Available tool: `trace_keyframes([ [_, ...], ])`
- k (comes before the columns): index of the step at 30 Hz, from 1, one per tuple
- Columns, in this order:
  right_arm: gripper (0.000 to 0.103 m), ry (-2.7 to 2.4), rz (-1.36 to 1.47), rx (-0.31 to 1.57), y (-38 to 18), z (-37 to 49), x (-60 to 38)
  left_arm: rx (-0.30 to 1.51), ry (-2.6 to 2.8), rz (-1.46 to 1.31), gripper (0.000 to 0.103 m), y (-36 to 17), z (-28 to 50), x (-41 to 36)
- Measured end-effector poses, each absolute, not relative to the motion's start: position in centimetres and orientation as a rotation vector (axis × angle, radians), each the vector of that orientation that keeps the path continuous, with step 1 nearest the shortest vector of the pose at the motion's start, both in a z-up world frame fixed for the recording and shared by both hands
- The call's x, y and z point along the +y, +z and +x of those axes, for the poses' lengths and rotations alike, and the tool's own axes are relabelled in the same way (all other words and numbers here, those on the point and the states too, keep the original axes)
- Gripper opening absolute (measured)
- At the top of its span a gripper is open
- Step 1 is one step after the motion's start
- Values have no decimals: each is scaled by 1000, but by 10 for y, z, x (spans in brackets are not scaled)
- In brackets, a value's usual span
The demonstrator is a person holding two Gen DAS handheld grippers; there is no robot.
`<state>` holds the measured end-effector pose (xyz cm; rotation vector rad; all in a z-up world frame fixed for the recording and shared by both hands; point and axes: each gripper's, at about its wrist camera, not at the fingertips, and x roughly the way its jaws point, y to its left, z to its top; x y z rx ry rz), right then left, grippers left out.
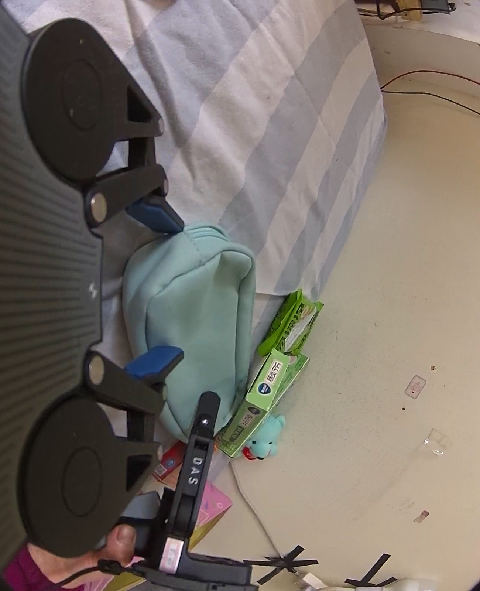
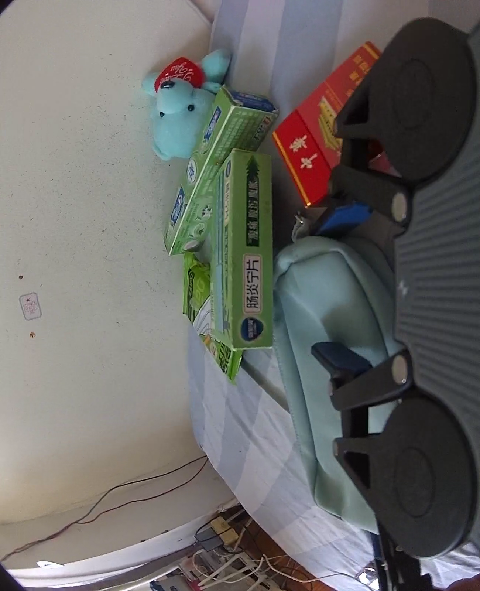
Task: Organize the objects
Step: 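Move the left gripper to the mint-green zip pouch and grasp it, then carry the mint-green pouch into the pink tin and release it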
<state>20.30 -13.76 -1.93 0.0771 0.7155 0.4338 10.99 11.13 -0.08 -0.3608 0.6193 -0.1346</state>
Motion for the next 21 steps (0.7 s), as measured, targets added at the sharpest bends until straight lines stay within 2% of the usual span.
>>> trace_keyframes([
  [4, 55, 462, 66, 711, -13, 173, -143, 621, -114, -367, 64, 2, 106, 119],
  [15, 55, 558, 136, 722, -4, 63, -211, 646, -227, -245, 66, 3, 60, 93],
  [18, 58, 570, 139, 709, -4, 48, -226, 652, -267, -254, 78, 4, 60, 89],
  [20, 73, 544, 143, 693, -5, 48, -230, 651, -252, -242, 80, 4, 65, 85],
  [21, 74, 526, 161, 698, -6, 53, -231, 653, -246, -241, 83, 3, 67, 83],
])
